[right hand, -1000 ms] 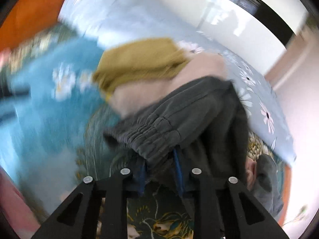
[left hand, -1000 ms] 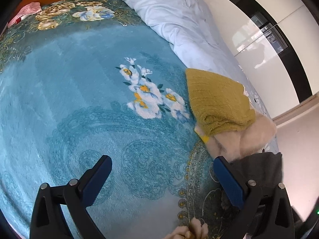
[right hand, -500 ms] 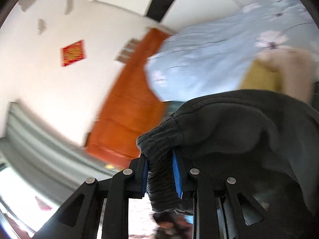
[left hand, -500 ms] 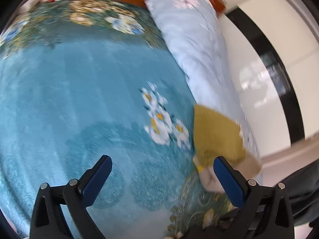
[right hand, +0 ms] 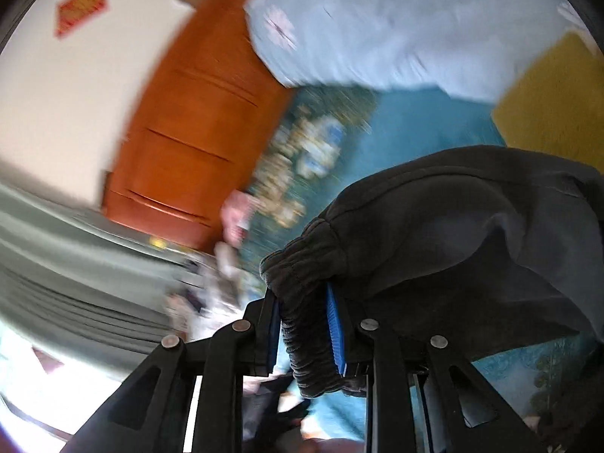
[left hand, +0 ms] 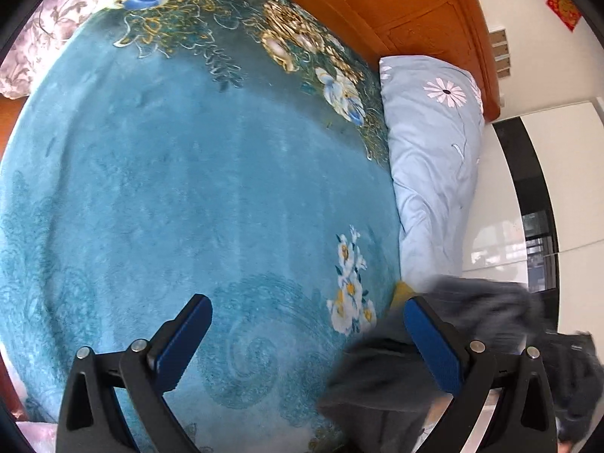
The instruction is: Fold clothes
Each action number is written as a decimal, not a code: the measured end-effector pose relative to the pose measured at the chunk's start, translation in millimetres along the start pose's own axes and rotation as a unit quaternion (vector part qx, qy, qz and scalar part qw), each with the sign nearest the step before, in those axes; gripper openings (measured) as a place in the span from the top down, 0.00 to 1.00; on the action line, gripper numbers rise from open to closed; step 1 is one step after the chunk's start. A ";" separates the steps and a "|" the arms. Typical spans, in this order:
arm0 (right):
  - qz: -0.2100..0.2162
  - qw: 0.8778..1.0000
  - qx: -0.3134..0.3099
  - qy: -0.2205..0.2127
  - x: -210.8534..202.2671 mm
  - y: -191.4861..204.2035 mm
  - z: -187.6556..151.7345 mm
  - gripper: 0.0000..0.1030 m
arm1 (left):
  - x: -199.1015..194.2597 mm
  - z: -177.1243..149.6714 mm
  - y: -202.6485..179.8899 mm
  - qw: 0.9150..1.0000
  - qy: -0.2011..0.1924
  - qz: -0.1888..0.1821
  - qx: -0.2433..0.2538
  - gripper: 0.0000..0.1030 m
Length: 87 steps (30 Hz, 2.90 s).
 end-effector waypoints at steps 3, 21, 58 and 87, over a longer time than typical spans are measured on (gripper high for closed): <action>-0.028 0.999 0.002 0.033 33.5 -8.2 -12.3 0.64 | 1.3 0.0 3.7 1.000 0.001 0.004 0.001 0.00; -0.114 0.986 0.090 -0.084 -195.0 -193.5 -99.5 0.33 | 54.7 -45.5 4.1 0.992 0.097 0.063 0.052 0.01; -0.336 0.937 -0.092 -0.014 -190.4 -252.8 -117.6 0.94 | 69.2 -52.5 -67.4 0.988 0.068 -0.105 0.091 0.93; -0.413 0.886 -0.071 -0.200 -386.1 -264.8 -28.9 0.97 | 62.2 -15.4 -28.7 0.998 -0.007 -0.012 0.069 0.93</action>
Point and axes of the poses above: each gripper's, at about its wrist camera, not at the fingertips, and x roughly the way its jaws point, y to its left, z to its top, the point moved 10 cm from there along x, roughly the way its jaws point, and after that the axes turned 12 degrees about -y, right-handed, at the moved point
